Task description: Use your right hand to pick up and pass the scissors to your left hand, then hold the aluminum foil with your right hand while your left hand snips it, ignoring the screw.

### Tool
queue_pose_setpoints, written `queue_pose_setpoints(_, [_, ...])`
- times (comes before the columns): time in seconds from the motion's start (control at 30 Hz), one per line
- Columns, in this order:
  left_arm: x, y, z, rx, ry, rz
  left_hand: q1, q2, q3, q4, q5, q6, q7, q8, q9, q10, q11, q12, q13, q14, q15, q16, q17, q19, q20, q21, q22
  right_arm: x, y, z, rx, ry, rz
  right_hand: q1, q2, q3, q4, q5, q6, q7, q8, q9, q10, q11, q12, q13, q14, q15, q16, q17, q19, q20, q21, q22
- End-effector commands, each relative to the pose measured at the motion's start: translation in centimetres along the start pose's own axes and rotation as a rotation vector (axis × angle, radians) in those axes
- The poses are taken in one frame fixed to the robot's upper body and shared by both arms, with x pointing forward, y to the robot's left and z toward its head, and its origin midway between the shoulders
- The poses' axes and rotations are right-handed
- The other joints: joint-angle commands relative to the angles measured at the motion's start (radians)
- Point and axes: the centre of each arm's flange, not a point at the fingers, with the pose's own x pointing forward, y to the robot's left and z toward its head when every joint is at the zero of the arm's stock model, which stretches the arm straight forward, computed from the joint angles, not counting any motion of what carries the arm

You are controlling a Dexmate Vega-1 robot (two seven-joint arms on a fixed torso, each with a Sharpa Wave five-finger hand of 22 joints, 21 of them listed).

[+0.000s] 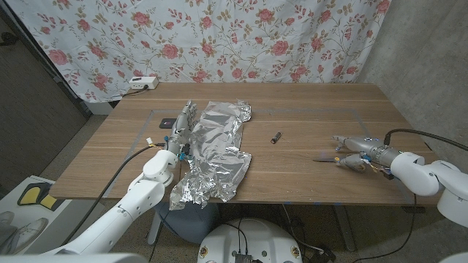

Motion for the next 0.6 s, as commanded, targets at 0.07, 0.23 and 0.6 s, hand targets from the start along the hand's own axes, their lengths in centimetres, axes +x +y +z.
queue_pose_setpoints(0.07, [-0.12, -0.18, -0.34, -0.001, 0.006, -0.006, -0.006, 0.000, -0.004, 0.001, 0.006, 0.007, 0.004, -0.001, 0.001, 0.002, 0.003, -0.003, 0.000, 0.000, 0.010, 0.001, 0.003, 0.002, 0.006, -0.001, 0.004, 0.01, 0.39, 0.12, -0.043, 0.015, 0.000, 0.035, 0.008, 0.021, -0.003, -0.006, 0.001, -0.012, 0.004, 0.003, 0.019, -0.012, 0.019, 0.011, 0.013, -0.130, 0.003, 0.006, 0.005, -0.010, 0.001, 0.002])
queue_pose_setpoints(0.23, [-0.22, -0.22, -0.46, -0.003, 0.006, -0.005, -0.007, 0.000, -0.005, 0.000, 0.007, 0.006, 0.003, -0.002, 0.001, 0.001, 0.002, -0.003, 0.000, 0.000, 0.009, 0.001, 0.003, 0.002, 0.006, -0.002, 0.004, 0.18, 0.62, 0.18, -0.054, 0.019, 0.005, 0.051, 0.011, 0.033, -0.001, -0.009, 0.004, -0.015, 0.004, 0.003, 0.029, -0.017, 0.032, 0.019, 0.018, -0.133, 0.004, 0.008, 0.006, -0.012, 0.001, 0.002])
queue_pose_setpoints(0.6, [-0.42, -0.18, -0.81, -0.007, 0.010, -0.003, -0.008, 0.000, -0.006, 0.000, 0.008, 0.006, 0.003, -0.002, 0.001, 0.001, 0.003, -0.004, 0.000, -0.001, 0.008, 0.001, 0.003, 0.002, 0.006, -0.003, 0.004, 0.44, 0.82, 0.40, -0.063, 0.013, 0.001, 0.053, 0.006, 0.040, 0.007, -0.014, 0.007, -0.018, 0.004, 0.003, 0.030, -0.016, 0.046, 0.029, 0.021, -0.135, 0.004, 0.011, 0.008, -0.013, 0.001, 0.002])
